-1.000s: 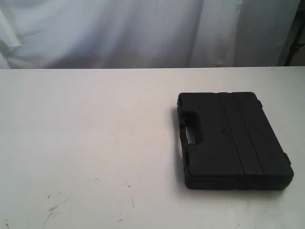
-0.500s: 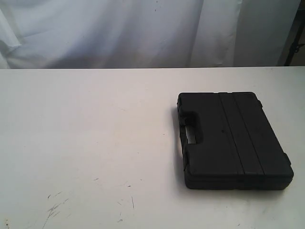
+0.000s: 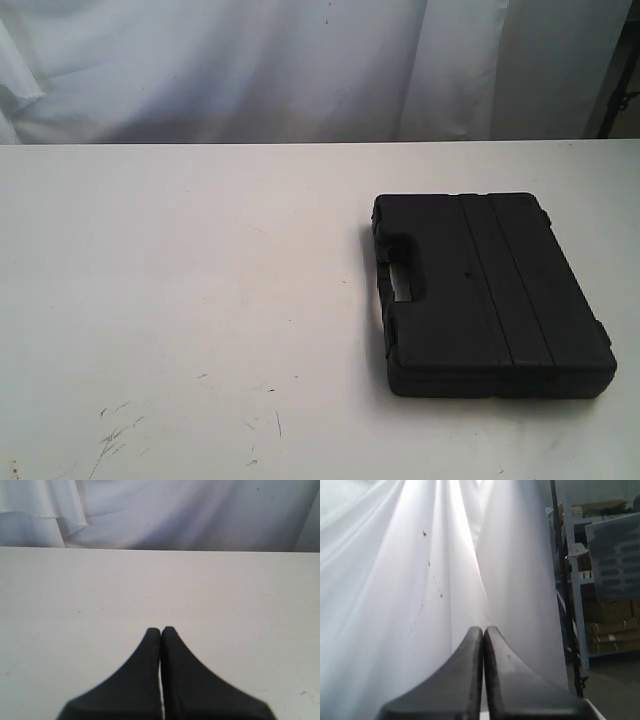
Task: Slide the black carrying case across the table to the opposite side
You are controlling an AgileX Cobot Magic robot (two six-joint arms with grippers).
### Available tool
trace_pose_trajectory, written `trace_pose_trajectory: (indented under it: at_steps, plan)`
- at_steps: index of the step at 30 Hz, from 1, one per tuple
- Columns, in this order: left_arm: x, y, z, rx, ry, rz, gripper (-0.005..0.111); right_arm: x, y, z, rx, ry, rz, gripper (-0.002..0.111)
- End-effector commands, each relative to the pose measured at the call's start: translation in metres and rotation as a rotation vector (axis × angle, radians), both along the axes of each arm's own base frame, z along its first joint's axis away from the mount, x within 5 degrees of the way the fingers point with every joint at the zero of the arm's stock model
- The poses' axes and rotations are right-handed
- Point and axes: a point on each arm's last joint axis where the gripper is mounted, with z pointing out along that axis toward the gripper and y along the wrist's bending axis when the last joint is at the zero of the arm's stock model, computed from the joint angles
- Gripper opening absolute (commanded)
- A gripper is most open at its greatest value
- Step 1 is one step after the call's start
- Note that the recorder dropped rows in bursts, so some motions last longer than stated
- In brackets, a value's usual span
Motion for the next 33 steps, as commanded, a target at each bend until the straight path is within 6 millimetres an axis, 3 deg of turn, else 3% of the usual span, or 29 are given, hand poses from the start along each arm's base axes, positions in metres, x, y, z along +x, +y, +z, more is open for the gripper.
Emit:
trace_pose_trajectory:
  at_steps: [1, 6, 10, 15, 20, 23, 27, 33]
  plan:
    - [0.0, 0.0, -0.001, 0.003, -0.006, -0.005, 0.0, -0.01, 0.0, 0.032, -0.002, -0.127, -0.008, 0.0]
    - [0.0, 0.0, -0.001, 0.003, -0.006, -0.005, 0.0, -0.013, 0.0, 0.078, -0.005, -0.187, -0.007, 0.0]
    - [0.0, 0.0, -0.001, 0.003, -0.006, -0.005, 0.0, 0.001, 0.0, 0.108, -0.003, -0.141, -0.003, 0.0]
    - [0.0, 0.0, -0.001, 0.003, -0.006, -0.005, 0.0, 0.041, -0.002, 0.138, 0.024, 0.032, 0.017, 0.0]
    - [0.0, 0.0, -0.001, 0.003, -0.006, -0.005, 0.0, 0.094, -0.003, 0.15, 0.11, 0.28, 0.05, 0.0]
    - [0.0, 0.0, -0.001, 0.003, -0.006, -0.005, 0.0, 0.121, -0.002, 0.146, 0.169, 0.445, 0.071, 0.0]
    - [0.0, 0.0, -0.001, 0.003, -0.006, -0.005, 0.0, 0.156, 0.002, 0.123, 0.25, 0.709, 0.116, 0.0]
    - [0.0, 0.0, -0.001, 0.003, -0.006, -0.005, 0.0, 0.178, 0.008, 0.08, 0.221, 1.064, 0.188, 0.0]
